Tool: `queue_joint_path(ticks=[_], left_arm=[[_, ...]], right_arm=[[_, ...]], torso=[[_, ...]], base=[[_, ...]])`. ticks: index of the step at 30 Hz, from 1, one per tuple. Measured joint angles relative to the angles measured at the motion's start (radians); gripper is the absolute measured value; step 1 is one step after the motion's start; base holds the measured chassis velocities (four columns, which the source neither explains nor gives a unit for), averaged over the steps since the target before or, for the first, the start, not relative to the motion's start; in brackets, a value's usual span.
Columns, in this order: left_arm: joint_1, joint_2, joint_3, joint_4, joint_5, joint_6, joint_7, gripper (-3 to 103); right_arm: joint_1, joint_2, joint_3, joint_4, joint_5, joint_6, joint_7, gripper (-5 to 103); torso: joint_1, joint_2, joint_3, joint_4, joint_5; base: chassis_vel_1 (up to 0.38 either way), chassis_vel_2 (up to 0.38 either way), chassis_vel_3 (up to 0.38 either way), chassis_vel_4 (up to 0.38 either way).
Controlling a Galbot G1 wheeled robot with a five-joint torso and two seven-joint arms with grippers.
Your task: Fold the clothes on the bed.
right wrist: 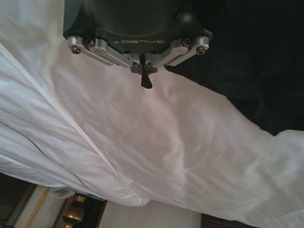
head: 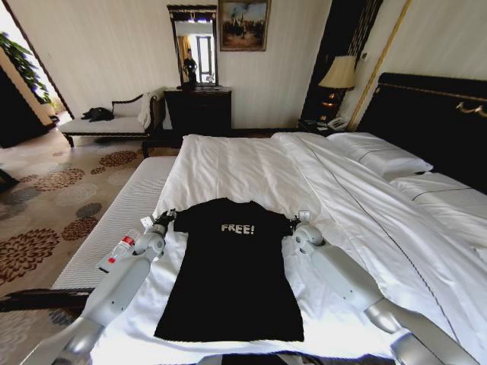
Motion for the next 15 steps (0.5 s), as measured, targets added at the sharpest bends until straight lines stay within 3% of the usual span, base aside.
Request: queue_joint_path(ticks=[2,5,8,15], left_arm=[[0.025,0.013,-0.014,-0.029,0.001,0.000,0.000,78],[0.049,0.020,-0.026,-0.057,0.001,0.000,0.000,83],[0.084,0.026,-0.042,-0.094,0.001,-0.001,-0.002,97],[0.126,0.028,-0.050,-0.139,0.012,-0.005,-0.005,100]], right_arm=[[0.009,0.007,-0.032,0.014,0.000,0.001,0.002,0],[0.027,0.016,-0.063,0.025,0.003,0.008,0.001,0],[0.054,0.031,-0.113,0.049,0.011,0.026,0.000,0],[0.072,0.060,-0.183,0.077,0.002,0.030,-0.008,0]], torso=[[0.000,0.000,0.000,0.0000,0.0000],[0.000,0.000,0.000,0.0001,-0.0001],[0.000,0.000,0.000,0.0001,-0.0001],[0.000,0.000,0.000,0.0001,-0.0002]], base=[[0.000,0.000,0.000,0.000],[0.000,0.000,0.000,0.000],[0.000,0.000,0.000,0.000],[0.000,0.000,0.000,0.000]])
